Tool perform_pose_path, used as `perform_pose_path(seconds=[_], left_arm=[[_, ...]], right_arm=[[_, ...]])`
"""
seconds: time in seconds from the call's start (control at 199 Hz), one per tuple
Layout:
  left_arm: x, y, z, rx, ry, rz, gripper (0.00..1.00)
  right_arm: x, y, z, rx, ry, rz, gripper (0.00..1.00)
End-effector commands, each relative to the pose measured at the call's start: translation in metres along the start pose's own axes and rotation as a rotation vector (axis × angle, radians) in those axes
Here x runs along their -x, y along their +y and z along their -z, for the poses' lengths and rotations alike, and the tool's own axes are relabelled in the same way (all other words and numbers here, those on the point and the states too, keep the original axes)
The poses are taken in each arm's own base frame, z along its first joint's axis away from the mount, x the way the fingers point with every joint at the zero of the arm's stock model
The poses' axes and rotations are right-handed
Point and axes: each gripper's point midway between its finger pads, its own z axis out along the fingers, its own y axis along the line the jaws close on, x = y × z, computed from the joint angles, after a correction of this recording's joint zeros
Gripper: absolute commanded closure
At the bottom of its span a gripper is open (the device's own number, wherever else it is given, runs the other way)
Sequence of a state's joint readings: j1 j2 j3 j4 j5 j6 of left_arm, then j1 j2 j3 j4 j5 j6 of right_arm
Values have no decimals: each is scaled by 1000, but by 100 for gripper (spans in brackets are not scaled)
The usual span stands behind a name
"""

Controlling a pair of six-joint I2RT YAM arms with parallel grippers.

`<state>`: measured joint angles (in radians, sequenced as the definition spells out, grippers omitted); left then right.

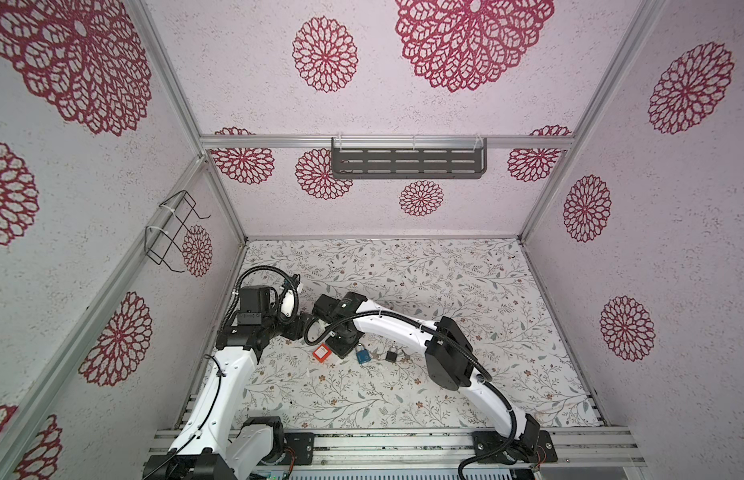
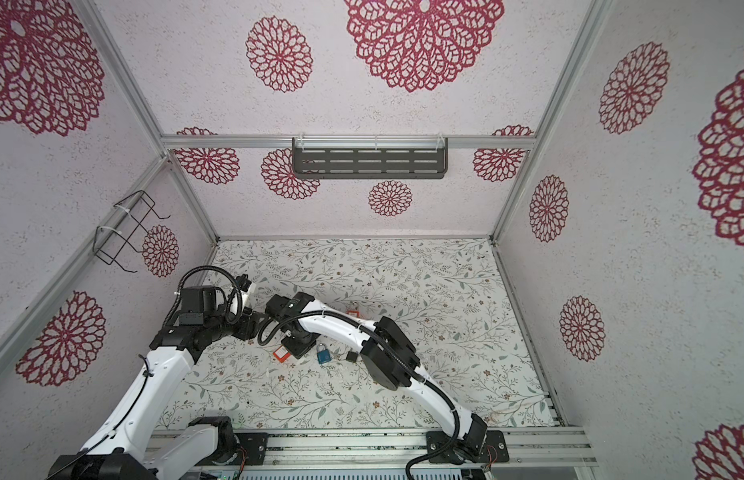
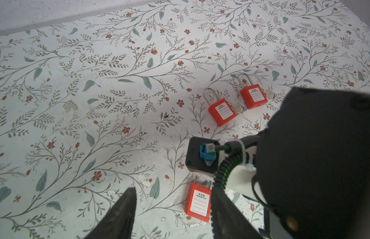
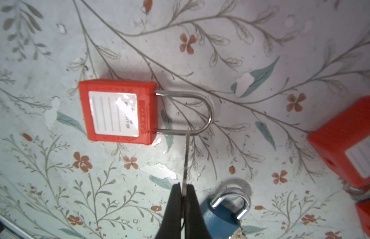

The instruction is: Lock with the key

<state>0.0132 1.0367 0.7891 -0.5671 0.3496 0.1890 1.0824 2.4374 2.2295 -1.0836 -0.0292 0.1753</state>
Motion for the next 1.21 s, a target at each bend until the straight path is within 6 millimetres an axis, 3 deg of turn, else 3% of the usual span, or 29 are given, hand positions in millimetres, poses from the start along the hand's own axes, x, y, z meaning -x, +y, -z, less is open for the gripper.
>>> perform_pose_path(seconds=[0.0,0.302,0.629,0.845,1.202], left_arm=[[-5,-1,2,-1,-2,12,38],[-13,0,-14,-35,33,68,39],[-21,0,-23,-53,58,102,39],[-20,-2,-27,-77,62,112,39],[-26,-1,-35,-87,97,136,39]], right_arm=[[-5,-7,20,-23,-9,-14,100],[-25,-12,18,-30,10,-70,100],[-9,-14,30,-45,-74,-54,99],[1,-22,50,-75,-173,-64,99],[-6,-28,27,-54,-82,-110,98]])
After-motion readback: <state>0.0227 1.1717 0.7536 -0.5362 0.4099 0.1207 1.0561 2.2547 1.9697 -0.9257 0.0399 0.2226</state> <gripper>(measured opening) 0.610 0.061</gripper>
